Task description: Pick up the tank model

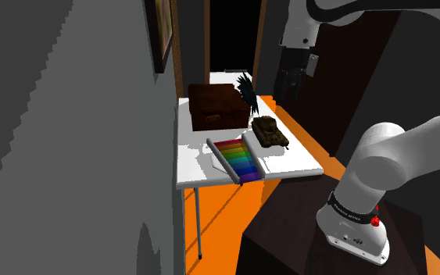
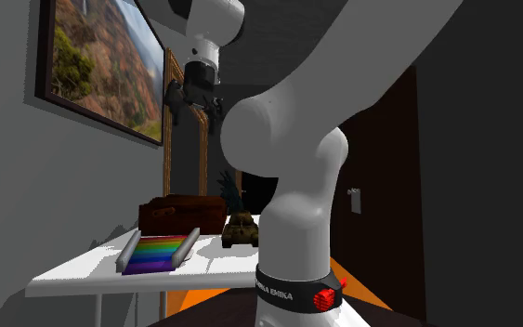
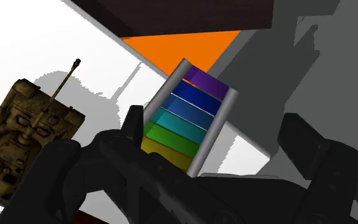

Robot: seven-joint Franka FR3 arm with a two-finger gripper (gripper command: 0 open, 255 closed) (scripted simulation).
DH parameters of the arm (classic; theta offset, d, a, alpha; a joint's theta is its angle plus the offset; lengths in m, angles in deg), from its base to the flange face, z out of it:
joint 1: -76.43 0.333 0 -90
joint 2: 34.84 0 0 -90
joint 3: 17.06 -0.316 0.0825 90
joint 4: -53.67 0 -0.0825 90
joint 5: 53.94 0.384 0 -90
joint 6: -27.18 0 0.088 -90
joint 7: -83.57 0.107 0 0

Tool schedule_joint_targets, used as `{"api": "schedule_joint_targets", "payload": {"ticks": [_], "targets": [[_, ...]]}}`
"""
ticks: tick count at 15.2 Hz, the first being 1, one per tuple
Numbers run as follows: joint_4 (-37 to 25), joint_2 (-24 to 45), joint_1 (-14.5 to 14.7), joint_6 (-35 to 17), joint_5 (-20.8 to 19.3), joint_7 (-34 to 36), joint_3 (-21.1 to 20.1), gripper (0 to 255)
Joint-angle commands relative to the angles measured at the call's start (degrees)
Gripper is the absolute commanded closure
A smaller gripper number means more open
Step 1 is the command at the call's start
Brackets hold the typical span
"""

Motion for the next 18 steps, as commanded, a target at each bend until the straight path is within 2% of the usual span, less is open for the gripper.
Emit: {"api": "schedule_joint_targets", "payload": {"ticks": [1, 10, 18], "targets": [[0.0, 0.0, 0.0, 0.0, 0.0, 0.0, 0.0, 0], [6.7, 8.9, -6.4, -17.6, -4.4, 3.8, 2.5, 0], [8.7, 20.6, -12.0, -33.3, -8.2, 7.8, 5.5, 0]]}}
